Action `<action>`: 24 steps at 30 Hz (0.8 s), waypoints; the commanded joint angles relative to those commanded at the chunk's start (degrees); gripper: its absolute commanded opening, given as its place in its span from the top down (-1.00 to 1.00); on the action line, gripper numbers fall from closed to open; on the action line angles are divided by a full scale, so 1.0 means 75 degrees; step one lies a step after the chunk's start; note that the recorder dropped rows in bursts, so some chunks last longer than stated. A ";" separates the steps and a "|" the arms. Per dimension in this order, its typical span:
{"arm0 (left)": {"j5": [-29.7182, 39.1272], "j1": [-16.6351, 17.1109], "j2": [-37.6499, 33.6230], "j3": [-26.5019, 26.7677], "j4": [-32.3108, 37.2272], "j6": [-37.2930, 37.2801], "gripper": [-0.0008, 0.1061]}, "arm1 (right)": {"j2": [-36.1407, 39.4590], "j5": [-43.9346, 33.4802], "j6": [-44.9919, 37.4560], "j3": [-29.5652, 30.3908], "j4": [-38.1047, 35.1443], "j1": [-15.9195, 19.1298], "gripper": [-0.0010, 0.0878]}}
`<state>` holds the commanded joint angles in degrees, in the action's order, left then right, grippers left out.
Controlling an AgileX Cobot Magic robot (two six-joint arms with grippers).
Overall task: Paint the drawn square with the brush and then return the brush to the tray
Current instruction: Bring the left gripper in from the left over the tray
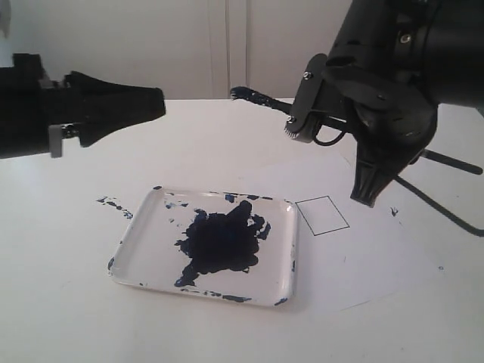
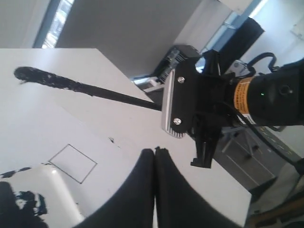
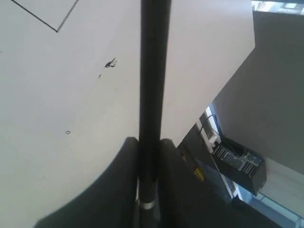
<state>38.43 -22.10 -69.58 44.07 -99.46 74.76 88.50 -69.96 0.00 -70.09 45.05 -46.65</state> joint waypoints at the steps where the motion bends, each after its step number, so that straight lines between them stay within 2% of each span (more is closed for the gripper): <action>1: 0.0016 -0.0092 -0.0136 0.0060 -0.0064 0.0129 0.99 | 0.0000 0.0000 0.0000 0.0000 0.0000 0.0078 0.98; 7: 0.0048 -0.0694 -0.1097 0.0544 -0.0064 0.0455 0.99 | 0.0000 0.0000 0.0000 0.0000 0.0016 0.0391 0.98; 9: 0.0079 -0.0903 -0.1343 0.0665 -0.0064 0.0497 0.92 | 0.0000 0.0000 0.0000 0.0000 0.0051 0.0477 0.98; 11: 0.0079 -0.1095 -0.1525 0.0721 -0.0064 0.0720 0.73 | 0.0000 0.0000 0.0000 0.0000 0.0086 0.0574 0.98; 14: -0.0330 -0.1351 -0.1788 0.0760 -0.0064 0.0892 0.33 | 0.0000 0.0000 0.0000 0.0015 0.0203 0.0673 0.98; 16: -0.0763 -0.1533 -0.1972 0.0789 -0.0064 0.0892 -0.06 | 0.0000 0.0000 -0.0040 0.0015 0.0223 0.0747 0.98; 19: -0.0809 -0.1796 -0.2230 0.0893 -0.0064 0.1053 -0.59 | 0.0000 0.0000 -0.0172 0.0027 0.0226 0.0895 0.98; 20: -0.0809 -0.1922 -0.2296 0.0967 -0.0064 0.1156 -0.66 | 0.0000 0.0000 -0.0172 0.0027 0.0211 0.0920 0.98; 24: -0.1007 -0.2589 -0.2620 0.1377 -0.0064 0.1464 -0.64 | 0.0000 0.0000 -0.0212 0.0027 0.0181 0.1056 0.98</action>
<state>30.88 -41.52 -89.24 54.40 -99.95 85.74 88.50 -69.96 -1.59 -69.89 46.41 -38.73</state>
